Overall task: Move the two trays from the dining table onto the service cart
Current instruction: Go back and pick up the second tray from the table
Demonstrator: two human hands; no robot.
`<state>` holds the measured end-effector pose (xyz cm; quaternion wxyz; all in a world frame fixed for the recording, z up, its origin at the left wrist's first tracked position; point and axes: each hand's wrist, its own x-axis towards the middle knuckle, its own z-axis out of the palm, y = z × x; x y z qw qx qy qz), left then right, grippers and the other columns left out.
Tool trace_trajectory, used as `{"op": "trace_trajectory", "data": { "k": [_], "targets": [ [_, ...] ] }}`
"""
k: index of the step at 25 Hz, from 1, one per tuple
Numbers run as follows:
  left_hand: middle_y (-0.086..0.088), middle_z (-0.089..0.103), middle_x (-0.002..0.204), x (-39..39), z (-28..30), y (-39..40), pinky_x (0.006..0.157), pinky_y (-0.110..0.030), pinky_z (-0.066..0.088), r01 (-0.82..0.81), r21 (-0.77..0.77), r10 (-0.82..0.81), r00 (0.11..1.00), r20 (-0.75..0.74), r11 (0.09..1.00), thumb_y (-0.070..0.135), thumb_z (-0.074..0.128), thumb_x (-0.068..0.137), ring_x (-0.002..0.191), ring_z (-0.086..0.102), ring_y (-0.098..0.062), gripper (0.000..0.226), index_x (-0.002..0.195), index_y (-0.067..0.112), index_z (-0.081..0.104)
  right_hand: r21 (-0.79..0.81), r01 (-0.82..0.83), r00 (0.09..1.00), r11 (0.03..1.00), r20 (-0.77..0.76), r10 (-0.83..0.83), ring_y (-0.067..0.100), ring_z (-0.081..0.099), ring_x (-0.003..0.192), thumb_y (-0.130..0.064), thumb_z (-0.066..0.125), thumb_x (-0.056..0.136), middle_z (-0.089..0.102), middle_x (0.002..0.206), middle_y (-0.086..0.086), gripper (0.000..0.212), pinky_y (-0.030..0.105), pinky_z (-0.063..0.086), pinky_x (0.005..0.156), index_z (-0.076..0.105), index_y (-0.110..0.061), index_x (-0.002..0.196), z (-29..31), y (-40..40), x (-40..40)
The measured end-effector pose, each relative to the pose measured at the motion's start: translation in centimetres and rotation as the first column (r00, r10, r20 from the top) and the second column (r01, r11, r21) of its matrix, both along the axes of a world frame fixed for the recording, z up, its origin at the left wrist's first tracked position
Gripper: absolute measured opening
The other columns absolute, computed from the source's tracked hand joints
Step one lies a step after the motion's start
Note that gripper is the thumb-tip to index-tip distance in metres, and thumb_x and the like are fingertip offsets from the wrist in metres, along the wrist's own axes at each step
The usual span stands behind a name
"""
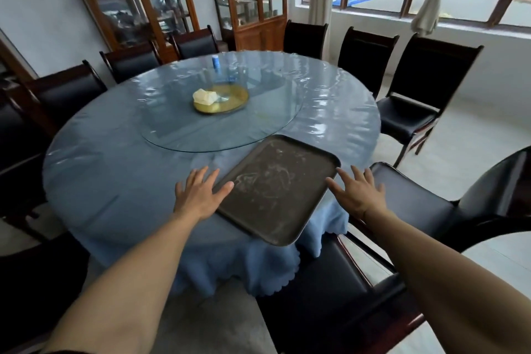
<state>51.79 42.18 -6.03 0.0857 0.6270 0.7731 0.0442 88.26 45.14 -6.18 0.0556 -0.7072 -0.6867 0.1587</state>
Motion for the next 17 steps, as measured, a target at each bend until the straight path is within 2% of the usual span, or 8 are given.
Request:
{"op": "trace_trajectory", "data": {
  "k": [8,17],
  "targets": [
    [0.004,0.012,0.166,-0.4,-1.3,3.2,0.118,-0.055,0.003,0.015,-0.043,-0.014,1.0,0.013,0.999,0.076,0.023,0.09,0.152,0.002,-0.019,0.077,0.155,0.035,0.024,-0.047,0.026,0.999,0.999,-0.017,-0.027,0.027,-0.005,0.151,-0.076,0.018,0.09,0.011,0.165,0.002,0.074,0.063,0.005,0.117,0.023,-0.037,0.153,-1.8,2.2,-1.0],
    [0.003,0.015,0.166,-4.4,-6.6,13.7,0.118,-0.054,0.003,0.138,-0.127,-0.131,0.99,0.06,0.982,0.077,0.027,0.089,0.152,0.003,-0.018,0.077,0.154,0.035,0.026,-0.146,0.179,0.984,0.973,0.043,-0.174,0.029,-0.004,0.151,-0.075,0.018,0.091,0.01,0.166,0.002,0.074,0.064,0.005,0.116,0.022,-0.037,0.154,-6.1,6.8,-4.9]
  ]
}}
